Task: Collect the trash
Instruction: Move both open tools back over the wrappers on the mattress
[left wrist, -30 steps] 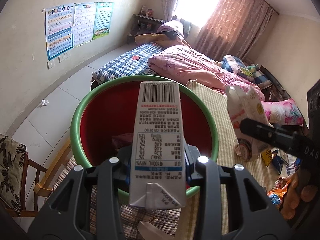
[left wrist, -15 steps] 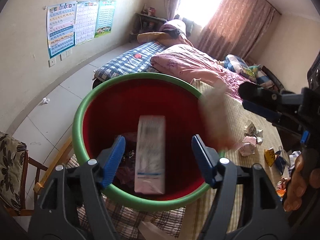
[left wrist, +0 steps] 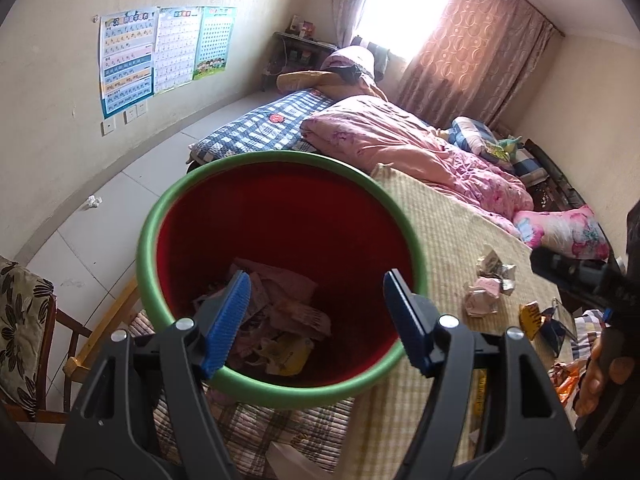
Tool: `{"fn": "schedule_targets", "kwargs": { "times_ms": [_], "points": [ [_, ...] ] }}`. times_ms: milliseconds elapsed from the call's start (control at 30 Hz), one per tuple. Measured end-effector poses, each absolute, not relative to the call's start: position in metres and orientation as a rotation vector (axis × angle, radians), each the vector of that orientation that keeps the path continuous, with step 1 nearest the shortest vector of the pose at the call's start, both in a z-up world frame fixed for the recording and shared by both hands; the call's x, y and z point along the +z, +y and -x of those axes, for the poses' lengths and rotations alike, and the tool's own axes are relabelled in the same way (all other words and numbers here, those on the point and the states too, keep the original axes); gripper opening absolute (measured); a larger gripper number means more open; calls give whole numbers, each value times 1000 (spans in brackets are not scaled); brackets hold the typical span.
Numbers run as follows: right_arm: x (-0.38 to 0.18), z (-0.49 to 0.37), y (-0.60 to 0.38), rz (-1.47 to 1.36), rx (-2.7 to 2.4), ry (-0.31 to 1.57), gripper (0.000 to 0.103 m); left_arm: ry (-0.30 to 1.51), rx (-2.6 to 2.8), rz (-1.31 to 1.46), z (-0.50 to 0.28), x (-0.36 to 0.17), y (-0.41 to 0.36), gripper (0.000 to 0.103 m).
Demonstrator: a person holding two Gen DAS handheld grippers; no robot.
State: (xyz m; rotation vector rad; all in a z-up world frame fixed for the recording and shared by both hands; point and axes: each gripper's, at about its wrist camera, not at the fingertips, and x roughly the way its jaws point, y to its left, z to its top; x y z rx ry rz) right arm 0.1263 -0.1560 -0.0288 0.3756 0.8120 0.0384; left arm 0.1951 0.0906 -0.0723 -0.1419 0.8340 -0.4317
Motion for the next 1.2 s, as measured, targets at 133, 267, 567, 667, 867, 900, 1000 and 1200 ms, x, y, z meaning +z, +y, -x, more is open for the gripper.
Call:
{"fn": "schedule_targets", "kwargs": {
  "times_ms": [133, 267, 567, 667, 867, 900, 1000, 1200],
  "points": [
    [-39, -100, -204, -400, -65, 831, 59, 836, -461, 124, -182, -70, 69, 66],
    [-47, -75, -239, -418, -129, 848, 59, 871, -541, 100, -165, -74, 40, 69],
    [-60, -31, -270, -434, -119, 899, 59, 1045, -753, -14, -114, -109, -47, 73],
    [-58, -21, -276, -435, -104, 900, 59, 1084, -767, -17, -101, -118, -60, 73],
    [-58, -2, -288, -440, -79, 924, 60, 1098, -710, -21, -94, -124, -70, 73],
    [-59, 1, -286, -440, -56, 935, 60, 1099, -700, -9, -95, -127, -72, 70],
    [-62, 3, -270, -416, 20, 965, 60, 1146, -673, 32, -102, -138, -73, 40],
    [-78, -2, -234, -403, 182, 1051, 65, 1079, -619, 74, -96, -124, -60, 2]
  ]
}}
